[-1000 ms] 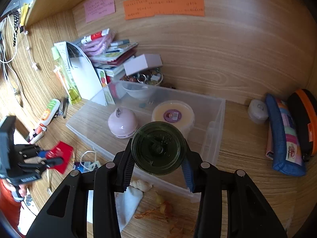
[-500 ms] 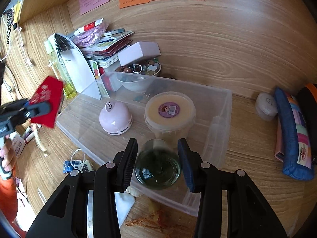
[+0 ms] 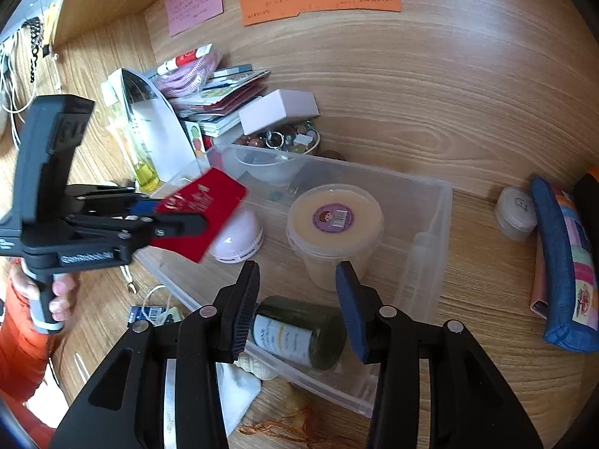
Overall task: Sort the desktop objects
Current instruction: 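Place the red pouch and pump bottle into the clear box and release, then grasp the white cloth bag with the right gripper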
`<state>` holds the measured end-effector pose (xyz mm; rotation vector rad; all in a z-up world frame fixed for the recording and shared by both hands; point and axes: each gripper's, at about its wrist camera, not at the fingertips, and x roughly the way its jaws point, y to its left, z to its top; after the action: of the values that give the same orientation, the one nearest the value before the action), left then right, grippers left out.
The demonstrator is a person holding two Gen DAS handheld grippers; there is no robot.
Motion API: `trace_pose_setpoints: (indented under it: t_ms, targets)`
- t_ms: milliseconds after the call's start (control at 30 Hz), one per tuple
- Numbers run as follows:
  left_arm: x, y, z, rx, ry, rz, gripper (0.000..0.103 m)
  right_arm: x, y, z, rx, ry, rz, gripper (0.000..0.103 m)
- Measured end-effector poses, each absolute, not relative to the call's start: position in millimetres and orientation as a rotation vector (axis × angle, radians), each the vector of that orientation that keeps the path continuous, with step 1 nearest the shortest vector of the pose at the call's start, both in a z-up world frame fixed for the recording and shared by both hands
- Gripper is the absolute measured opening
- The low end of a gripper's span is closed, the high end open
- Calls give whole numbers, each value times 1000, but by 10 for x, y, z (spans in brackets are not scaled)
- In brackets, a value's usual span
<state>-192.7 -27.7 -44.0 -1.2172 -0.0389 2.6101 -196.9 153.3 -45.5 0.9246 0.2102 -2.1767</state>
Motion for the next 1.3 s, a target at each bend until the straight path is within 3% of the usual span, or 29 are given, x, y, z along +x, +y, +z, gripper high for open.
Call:
trace_pose_setpoints:
  t_ms: [367, 467, 600, 700, 900, 1300]
  targets:
    - [-1911, -74, -365, -1212, 37, 2619, 36, -1915, 1538, -418, 908, 239, -2181, 40]
    - [-1777, -118, -207, -1162, 44, 2661, 48, -1852, 1534, -340, 881, 259, -2201, 48]
    - [-1568, -160, -34, -1104, 56, 2701, 51, -1694, 1558, -192, 835, 279, -2232, 51]
    - [-1396, -197, 54, -1072, 57, 2728, 62, -1558, 1598, -90, 811, 282, -2250, 56]
    - [-1105, -194, 131, -1032, 40, 2749, 72, -1221, 1730, 62, 755, 319, -2309, 67]
    - [-654, -220, -90, -1084, -26, 2716, 80, -757, 2004, -24, 777, 304, -2359, 76]
